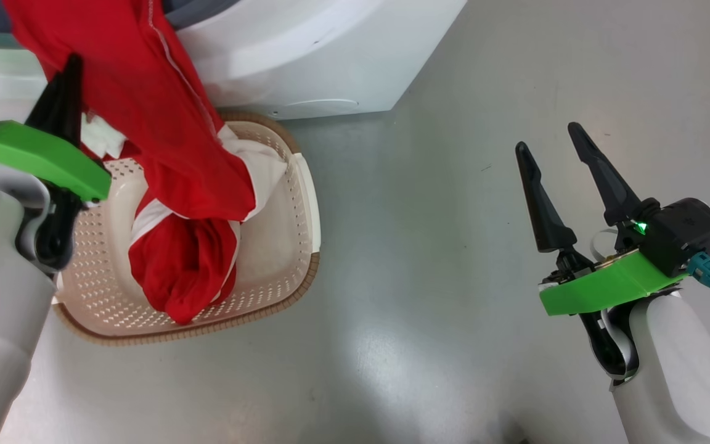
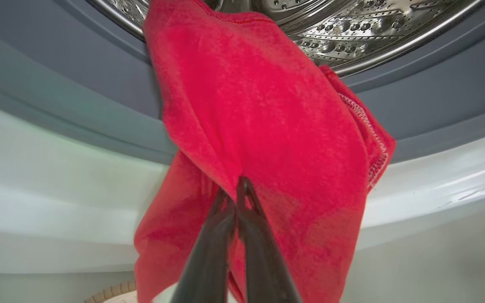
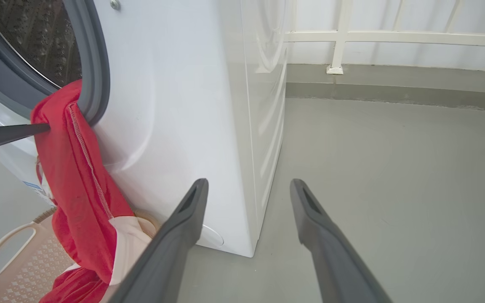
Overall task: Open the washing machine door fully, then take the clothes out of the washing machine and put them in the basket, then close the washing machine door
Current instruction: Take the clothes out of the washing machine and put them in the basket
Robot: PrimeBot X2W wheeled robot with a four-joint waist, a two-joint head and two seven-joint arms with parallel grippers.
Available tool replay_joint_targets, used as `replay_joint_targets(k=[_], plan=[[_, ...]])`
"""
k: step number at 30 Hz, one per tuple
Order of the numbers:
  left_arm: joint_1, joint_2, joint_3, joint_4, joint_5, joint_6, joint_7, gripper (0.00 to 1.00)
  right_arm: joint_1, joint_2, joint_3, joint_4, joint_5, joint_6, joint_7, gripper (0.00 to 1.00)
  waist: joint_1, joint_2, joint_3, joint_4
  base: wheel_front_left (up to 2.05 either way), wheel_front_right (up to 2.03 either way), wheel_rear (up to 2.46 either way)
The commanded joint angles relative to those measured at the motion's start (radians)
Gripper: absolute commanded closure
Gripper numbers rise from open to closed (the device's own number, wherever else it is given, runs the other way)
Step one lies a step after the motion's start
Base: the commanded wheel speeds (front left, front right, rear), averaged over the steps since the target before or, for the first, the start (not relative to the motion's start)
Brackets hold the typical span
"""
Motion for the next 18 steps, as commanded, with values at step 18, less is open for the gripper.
replay_joint_targets(k=[18], plan=[[0.205, 0.039, 0.238, -0.308, 0.123, -0.003, -0.029, 1.0, 0.03, -0.005, -0.005, -0.03, -0.01, 0.002, -0.005, 0.0, 0.0, -0.0001, -0.038, 0.04, 0.0, 0.0, 0.0]])
